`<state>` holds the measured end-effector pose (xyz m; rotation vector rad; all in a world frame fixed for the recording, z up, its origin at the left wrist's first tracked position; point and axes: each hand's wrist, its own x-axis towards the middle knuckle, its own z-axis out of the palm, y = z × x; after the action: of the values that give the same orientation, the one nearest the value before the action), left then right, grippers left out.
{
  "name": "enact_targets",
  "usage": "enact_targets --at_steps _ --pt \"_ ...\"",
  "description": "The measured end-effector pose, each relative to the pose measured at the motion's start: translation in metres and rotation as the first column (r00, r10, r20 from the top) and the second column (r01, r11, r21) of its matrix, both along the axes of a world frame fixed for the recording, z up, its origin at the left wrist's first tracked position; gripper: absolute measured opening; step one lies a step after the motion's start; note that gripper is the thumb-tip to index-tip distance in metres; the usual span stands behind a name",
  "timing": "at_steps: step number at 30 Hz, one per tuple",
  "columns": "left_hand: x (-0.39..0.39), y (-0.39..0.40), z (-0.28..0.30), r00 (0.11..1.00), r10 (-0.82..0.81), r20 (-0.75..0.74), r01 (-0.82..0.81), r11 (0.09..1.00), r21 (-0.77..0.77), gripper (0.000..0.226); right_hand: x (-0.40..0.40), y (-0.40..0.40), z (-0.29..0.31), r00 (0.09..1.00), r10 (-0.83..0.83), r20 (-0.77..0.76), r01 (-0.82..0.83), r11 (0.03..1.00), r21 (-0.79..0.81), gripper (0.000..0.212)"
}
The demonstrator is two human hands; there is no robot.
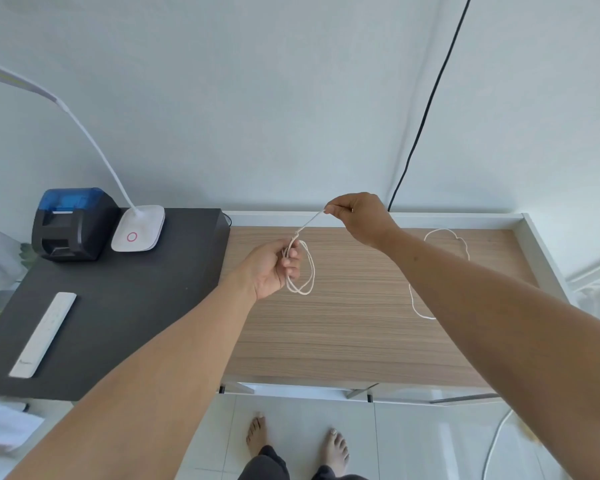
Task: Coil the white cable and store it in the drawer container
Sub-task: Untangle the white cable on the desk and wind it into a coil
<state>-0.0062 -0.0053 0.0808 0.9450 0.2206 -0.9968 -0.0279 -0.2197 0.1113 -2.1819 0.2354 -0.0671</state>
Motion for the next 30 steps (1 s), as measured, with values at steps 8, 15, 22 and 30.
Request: enact_targets --at_steps 8,15,22,30 --pt "0.025 0.022 0.013 0.950 -0.289 0.114 0.262 0.942 0.210 0.027 -0.004 -0.029 -0.005 0.998 -0.048 -0.046 0.044 0.994 -0.098 0.019" --pt "0.062 0.045 0.035 0.986 -0.006 0.169 -0.044 0.956 0.290 0.033 -0.019 -0.060 -0.017 0.991 -0.006 -0.136 -0.012 0.992 -0.127 0.019" --pt "0.092 0.074 0.044 0.940 0.331 0.081 -0.339 0.934 0.117 0.031 -0.046 -0.098 -0.031 0.969 -0.062 -0.241 0.075 0.996 0.046 0.024" --pt "0.084 0.043 0.035 0.930 0.156 0.333 -0.263 0.915 0.306 0.029 -0.034 -0.063 -0.025 0.914 0.184 -0.362 -0.252 0.956 -0.150 0.008"
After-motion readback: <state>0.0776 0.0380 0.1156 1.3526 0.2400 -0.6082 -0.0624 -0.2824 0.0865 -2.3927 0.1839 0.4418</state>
